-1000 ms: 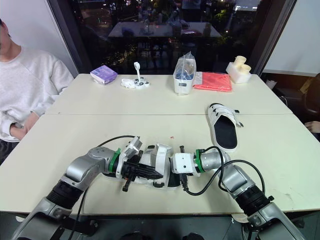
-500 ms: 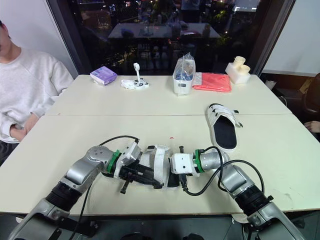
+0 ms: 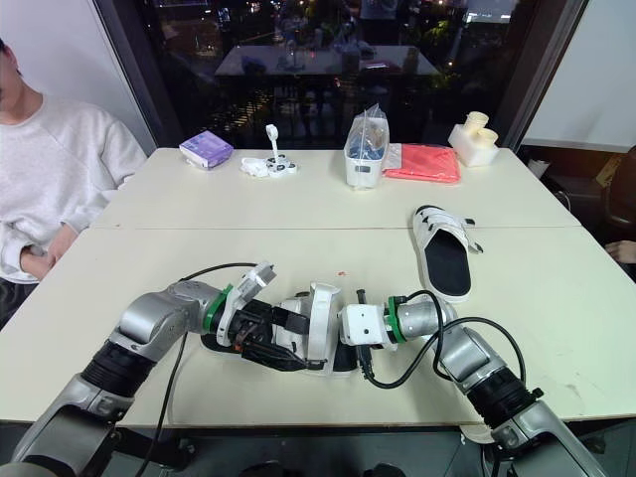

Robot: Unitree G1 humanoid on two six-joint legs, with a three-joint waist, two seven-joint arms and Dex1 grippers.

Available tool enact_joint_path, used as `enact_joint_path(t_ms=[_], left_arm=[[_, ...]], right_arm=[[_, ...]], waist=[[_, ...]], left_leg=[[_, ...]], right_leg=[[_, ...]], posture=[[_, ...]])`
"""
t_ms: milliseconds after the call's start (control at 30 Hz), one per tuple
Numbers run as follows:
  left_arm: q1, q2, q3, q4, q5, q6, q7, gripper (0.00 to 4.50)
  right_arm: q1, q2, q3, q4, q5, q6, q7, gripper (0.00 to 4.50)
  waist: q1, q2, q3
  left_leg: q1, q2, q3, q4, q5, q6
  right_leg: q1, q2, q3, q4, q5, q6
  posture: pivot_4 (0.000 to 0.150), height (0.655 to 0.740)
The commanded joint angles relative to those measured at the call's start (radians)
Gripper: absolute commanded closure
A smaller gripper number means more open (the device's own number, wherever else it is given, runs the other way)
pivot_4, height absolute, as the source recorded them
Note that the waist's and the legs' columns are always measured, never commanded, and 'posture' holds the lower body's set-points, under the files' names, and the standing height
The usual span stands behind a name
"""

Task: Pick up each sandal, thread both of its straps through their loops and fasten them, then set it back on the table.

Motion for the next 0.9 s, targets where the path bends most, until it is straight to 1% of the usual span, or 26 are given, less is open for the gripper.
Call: enact_joint_path(t_ms=[33,200,433,500,533,600,633,700,733,767,800,900], left_arm=[[-0.021,-0.014,0.024,0.003,-0.006,0.029,0.04,0.04],[-0.053,-0.065,0.046,0.041,-0.008,0.058,0.108,0.04],[-0.091,-0.108,0.089,0.077,-0.028,0.096,0.148,0.04],[-0.094,-0.106,0.089,0.076,-0.029,0.097,0.144,0.54],[-0.094,-0.105,0.088,0.074,-0.03,0.098,0.142,0.88],[-0.094,-0.103,0.087,0.07,-0.032,0.1,0.141,1.79],[-0.093,-0.101,0.086,0.067,-0.034,0.101,0.138,2.36],[-0.088,-0.096,0.081,0.057,-0.034,0.097,0.129,3.27],[-0.086,-0.092,0.08,0.05,-0.037,0.1,0.123,3.82],[-0.082,-0.086,0.075,0.041,-0.037,0.098,0.114,4.24],[-0.077,-0.078,0.067,0.03,-0.036,0.095,0.102,4.45],[-0.06,-0.052,0.036,0.0,-0.021,0.081,0.072,4.45]], right_arm=[[0.01,-0.011,0.016,0.087,-0.072,0.029,-0.005,4.5],[0.007,-0.009,0.015,0.093,-0.074,0.025,-0.009,4.5],[0.011,-0.011,0.013,0.091,-0.076,0.025,-0.012,4.5],[0.013,-0.012,0.012,0.091,-0.077,0.024,-0.012,4.5],[0.013,-0.012,0.011,0.092,-0.078,0.023,-0.012,4.5],[0.012,-0.013,0.011,0.094,-0.079,0.022,-0.013,4.5],[0.011,-0.012,0.011,0.095,-0.079,0.022,-0.013,4.5],[0.011,-0.012,0.011,0.096,-0.079,0.022,-0.014,4.5],[0.012,-0.012,0.011,0.095,-0.08,0.022,-0.014,4.5],[0.013,-0.012,0.011,0.095,-0.08,0.022,-0.015,4.5],[0.013,-0.012,0.012,0.095,-0.08,0.023,-0.015,4.5],[0.013,-0.012,0.012,0.097,-0.08,0.022,-0.014,4.5]], waist=[[0.0,0.0,0.0],[0.003,0.0,0.0],[0.016,0.0,0.0],[0.016,0.0,0.0],[0.017,0.0,0.0],[0.017,0.0,0.0],[0.018,0.0,0.0],[0.018,0.0,0.0],[0.018,-0.001,0.0],[0.018,-0.001,0.0],[0.018,0.0,0.0],[0.018,0.0,0.001]], left_leg=[[0.0,0.0,0.0,0.0,0.001,-0.002],[0.0,0.0,0.0,0.0,0.0,-0.003],[0.0,0.0,0.0,0.001,0.0,-0.004],[0.0,0.0,0.0,0.001,0.0,-0.004],[0.0,0.0,0.0,0.001,0.0,-0.004],[0.0,0.0,0.0,0.001,0.0,-0.004],[-0.001,0.0,0.0,0.001,0.0,-0.004],[-0.001,0.0,0.0,0.001,0.0,-0.004],[-0.001,0.0,0.0,0.001,0.0,-0.004],[-0.001,0.0,0.0,0.001,0.0,-0.004],[-0.001,0.0,0.0,0.001,0.0,-0.004],[-0.002,0.0,0.0,0.001,0.0,-0.005]], right_leg=[[0.0,0.0,0.0,0.0,0.0,0.0],[0.0,0.0,0.0,0.0,0.0,0.0],[0.0,0.0,0.0,0.0,0.0,0.0],[0.0,0.0,0.0,0.0,0.0,0.0],[0.0,0.0,0.0,0.0,0.0,0.0],[0.0,0.0,0.0,0.0,0.0,0.0],[0.0,0.0,0.0,0.0,0.0,0.0],[-0.001,0.0,0.0,0.0,0.0,0.0],[-0.001,0.0,0.0,0.0,0.0,0.0],[-0.001,0.0,0.0,0.0,0.0,0.0],[-0.001,0.0,0.0,0.0,0.0,0.0],[-0.002,0.0,0.0,0.0,0.0,0.0]], posture=[[0.15,0.74],[0.15,0.74],[0.15,0.74],[0.15,0.74],[0.15,0.74],[0.15,0.74],[0.15,0.74],[0.15,0.74],[0.15,0.74],[0.15,0.74],[0.15,0.74],[0.15,0.74]])
